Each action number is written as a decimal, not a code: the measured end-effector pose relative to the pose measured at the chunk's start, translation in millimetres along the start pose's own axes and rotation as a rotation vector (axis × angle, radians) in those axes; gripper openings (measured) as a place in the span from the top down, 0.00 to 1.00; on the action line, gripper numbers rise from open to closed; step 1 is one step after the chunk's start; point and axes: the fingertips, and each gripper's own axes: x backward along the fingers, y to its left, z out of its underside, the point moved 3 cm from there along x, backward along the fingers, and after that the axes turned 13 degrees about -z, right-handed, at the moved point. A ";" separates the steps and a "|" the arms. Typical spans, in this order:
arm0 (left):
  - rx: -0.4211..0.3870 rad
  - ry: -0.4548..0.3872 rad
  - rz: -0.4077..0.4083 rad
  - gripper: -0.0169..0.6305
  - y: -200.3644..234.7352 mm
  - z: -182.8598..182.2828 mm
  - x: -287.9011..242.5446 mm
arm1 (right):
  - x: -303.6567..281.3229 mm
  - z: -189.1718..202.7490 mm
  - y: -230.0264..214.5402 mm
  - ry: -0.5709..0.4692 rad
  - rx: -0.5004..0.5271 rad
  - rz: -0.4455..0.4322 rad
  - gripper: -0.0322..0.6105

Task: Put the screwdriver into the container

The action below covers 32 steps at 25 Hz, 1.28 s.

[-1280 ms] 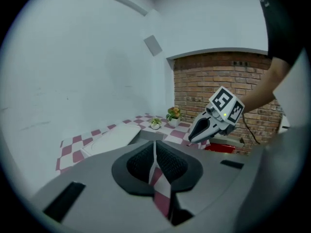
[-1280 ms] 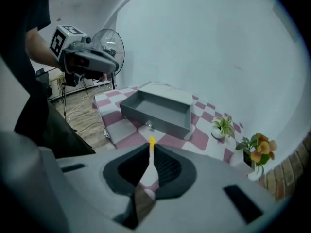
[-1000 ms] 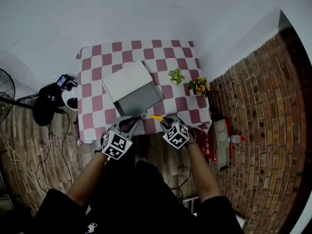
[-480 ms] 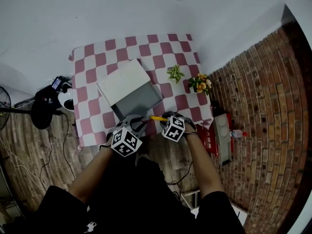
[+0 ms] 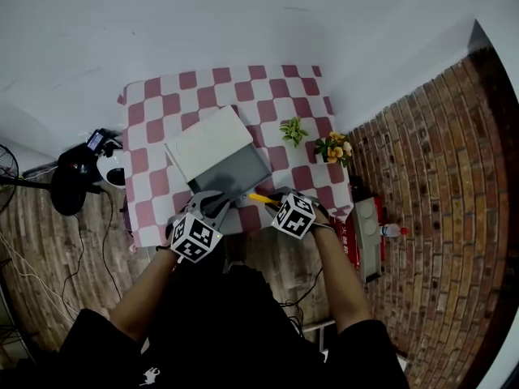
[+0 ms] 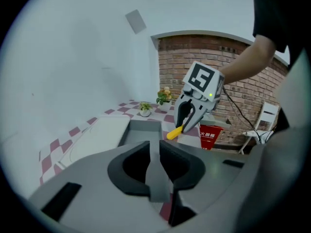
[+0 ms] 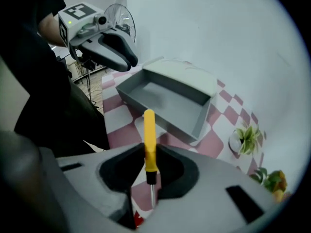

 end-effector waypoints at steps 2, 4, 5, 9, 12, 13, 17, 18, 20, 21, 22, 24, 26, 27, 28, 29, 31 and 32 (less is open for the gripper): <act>0.039 -0.007 -0.044 0.91 14.1 0.4 4.9 | 10.8 -17.4 -4.1 -0.038 0.015 0.016 0.83; 0.074 -0.009 -0.091 0.95 28.8 2.7 9.4 | 16.8 -40.0 -9.4 -0.071 0.043 0.028 0.83; 0.086 -0.006 -0.113 0.96 35.3 5.0 11.8 | 17.4 -51.8 -11.9 -0.082 0.062 0.033 0.83; 0.121 0.011 -0.184 0.97 55.2 15.0 21.6 | 11.1 -91.5 -20.3 -0.077 0.152 0.038 0.83; 0.144 0.020 -0.234 0.97 69.5 22.5 29.4 | 2.4 -114.4 -23.3 -0.061 0.202 0.031 0.83; 0.149 0.025 -0.250 0.97 73.9 25.5 32.2 | -1.4 -120.6 -24.4 -0.053 0.216 0.027 0.83; 0.176 0.043 -0.302 0.97 87.6 38.2 42.6 | -20.2 -134.9 -25.5 0.006 0.267 0.001 0.83; 0.181 0.046 -0.311 0.97 90.5 40.9 44.7 | -25.4 -136.9 -25.2 0.022 0.278 -0.005 0.83; 0.190 0.051 -0.328 0.97 95.6 45.5 48.5 | -35.4 -140.5 -24.4 0.052 0.300 -0.010 0.83; 0.196 0.055 -0.336 0.97 97.8 47.9 50.3 | -40.0 -142.7 -23.9 0.066 0.309 -0.010 0.83; 0.201 0.060 -0.342 0.97 99.5 50.3 51.9 | -44.4 -144.9 -23.4 0.079 0.316 -0.009 0.83; 0.210 0.068 -0.352 0.97 101.9 54.2 54.3 | -53.0 -148.9 -23.7 0.102 0.321 -0.006 0.83; 0.215 0.072 -0.356 0.97 104.0 56.3 56.0 | -61.2 -152.2 -26.1 0.122 0.312 -0.008 0.83; 0.217 0.074 -0.357 0.97 105.0 57.1 56.7 | -65.3 -153.2 -27.7 0.132 0.304 -0.011 0.83; 0.221 0.075 -0.358 0.97 105.7 58.0 57.4 | -69.4 -153.9 -29.0 0.141 0.295 -0.014 0.83; 0.227 0.077 -0.358 0.97 106.2 59.0 58.1 | -73.3 -154.8 -30.0 0.146 0.285 -0.016 0.83; 0.240 0.078 -0.361 0.97 107.4 60.6 59.5 | -80.5 -156.9 -31.1 0.147 0.250 -0.021 0.83; 0.246 0.079 -0.364 0.97 108.1 61.3 59.9 | -83.8 -157.7 -31.3 0.145 0.228 -0.024 0.83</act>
